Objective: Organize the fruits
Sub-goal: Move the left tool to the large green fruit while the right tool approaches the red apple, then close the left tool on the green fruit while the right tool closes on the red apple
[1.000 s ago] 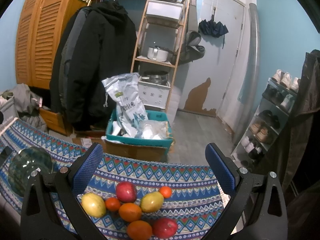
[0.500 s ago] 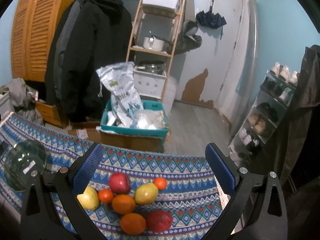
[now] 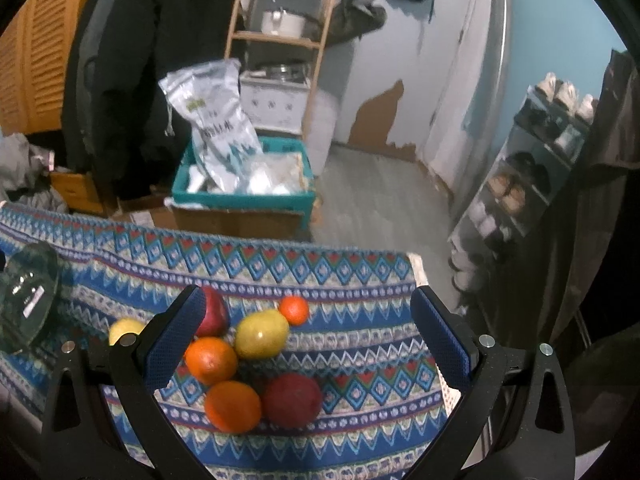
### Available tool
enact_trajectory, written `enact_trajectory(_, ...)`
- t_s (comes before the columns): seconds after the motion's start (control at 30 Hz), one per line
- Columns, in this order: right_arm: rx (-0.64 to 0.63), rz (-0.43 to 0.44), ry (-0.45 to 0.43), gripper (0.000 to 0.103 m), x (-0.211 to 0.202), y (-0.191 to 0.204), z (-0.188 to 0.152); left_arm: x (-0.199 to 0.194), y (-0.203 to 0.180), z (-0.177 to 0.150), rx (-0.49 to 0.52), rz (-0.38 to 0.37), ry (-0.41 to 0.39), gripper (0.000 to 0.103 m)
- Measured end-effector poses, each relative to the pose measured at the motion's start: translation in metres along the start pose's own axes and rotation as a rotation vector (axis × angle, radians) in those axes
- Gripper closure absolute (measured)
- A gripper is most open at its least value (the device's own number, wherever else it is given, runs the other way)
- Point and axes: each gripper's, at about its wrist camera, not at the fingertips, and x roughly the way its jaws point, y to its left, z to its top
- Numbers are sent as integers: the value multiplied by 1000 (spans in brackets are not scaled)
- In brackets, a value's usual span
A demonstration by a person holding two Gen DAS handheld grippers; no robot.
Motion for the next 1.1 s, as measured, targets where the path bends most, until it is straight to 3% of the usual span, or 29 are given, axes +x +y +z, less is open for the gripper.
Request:
enact_trajectory(0.3, 7, -18, 115, 3, 31, -12, -28, 42, -22, -14, 27, -40, 112, 1)
enact_trajectory(0.53, 34, 0, 191, 3, 50, -20, -46, 78, -36, -28, 66, -25, 198, 1)
enact_trajectory(1.1, 104, 69, 372, 3, 98, -21, -81, 139, -63, -46, 89, -25, 324, 1)
